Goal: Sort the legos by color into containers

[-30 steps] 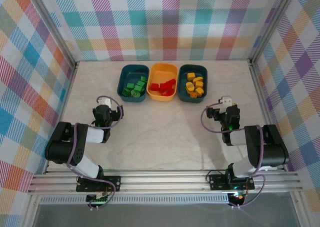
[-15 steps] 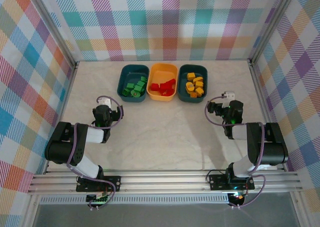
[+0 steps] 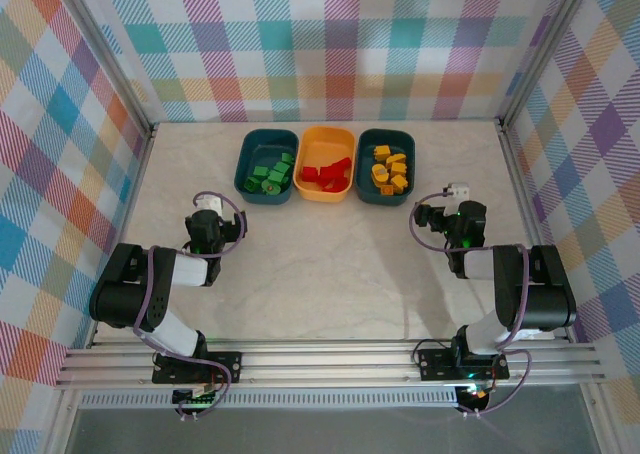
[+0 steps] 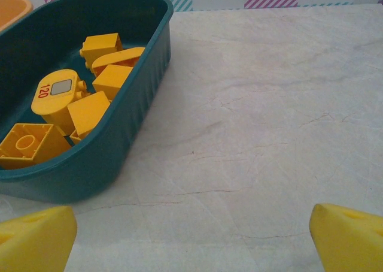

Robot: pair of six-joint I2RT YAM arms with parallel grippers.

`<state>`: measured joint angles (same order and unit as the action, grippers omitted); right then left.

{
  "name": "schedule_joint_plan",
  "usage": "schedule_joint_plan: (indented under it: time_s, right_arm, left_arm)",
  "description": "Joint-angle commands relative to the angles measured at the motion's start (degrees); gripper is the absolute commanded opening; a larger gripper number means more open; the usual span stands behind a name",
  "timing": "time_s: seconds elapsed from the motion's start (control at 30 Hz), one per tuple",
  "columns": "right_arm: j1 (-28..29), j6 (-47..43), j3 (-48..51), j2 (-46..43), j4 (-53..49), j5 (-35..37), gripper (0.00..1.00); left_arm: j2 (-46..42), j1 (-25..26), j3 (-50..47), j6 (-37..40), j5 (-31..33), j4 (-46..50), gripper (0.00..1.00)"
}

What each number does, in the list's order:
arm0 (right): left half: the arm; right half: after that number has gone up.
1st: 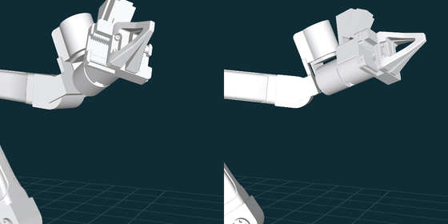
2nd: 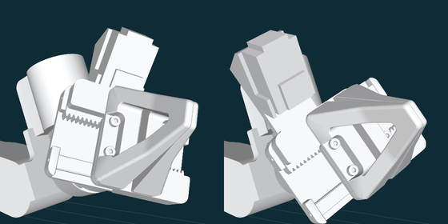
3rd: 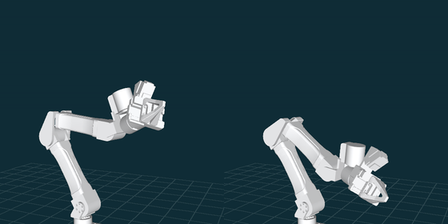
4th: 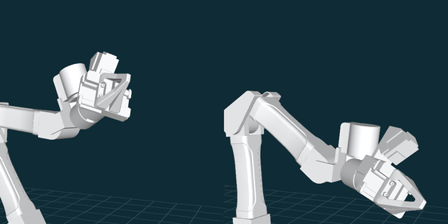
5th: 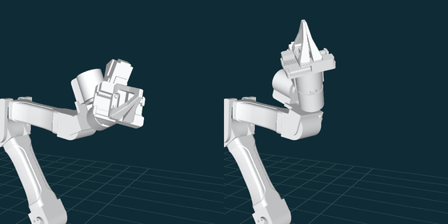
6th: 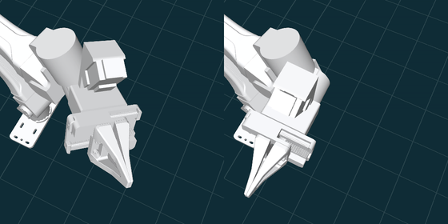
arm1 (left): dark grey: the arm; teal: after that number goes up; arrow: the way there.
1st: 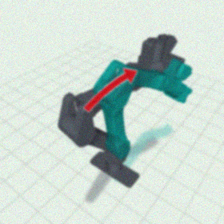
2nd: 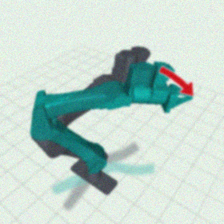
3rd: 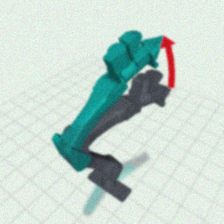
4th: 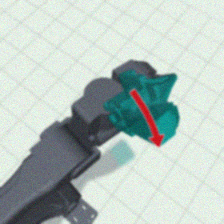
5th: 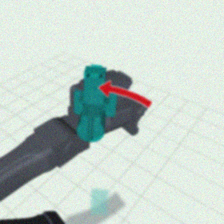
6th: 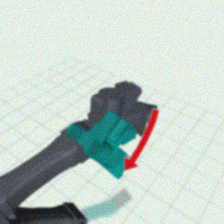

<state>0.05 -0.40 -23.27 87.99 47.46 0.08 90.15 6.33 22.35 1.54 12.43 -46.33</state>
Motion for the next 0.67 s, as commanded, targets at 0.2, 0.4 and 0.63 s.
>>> schedule_joint_plan:
  time_s: [0.2, 0.4, 0.63]
  right_arm:
    - [0.3, 0.8, -0.2, -0.1, 0.4, -1.3, 1.0]
    - [0.3, 0.8, -0.2, 0.0, 0.3, -1.3, 1.0]
    - [0.3, 0.8, -0.2, -0.1, 0.3, -1.3, 1.0]
  left_arm:
    - [-0.5, -0.4, 0.9, 0.1, -1.1, -1.4, 1.0]
    - [-0.5, -0.9, 1.6, 0.8, -4.7, -0.1, 1.0]
    - [-0.5, -1.2, 1.5, 0.8, -5.1, -0.3, 1.0]
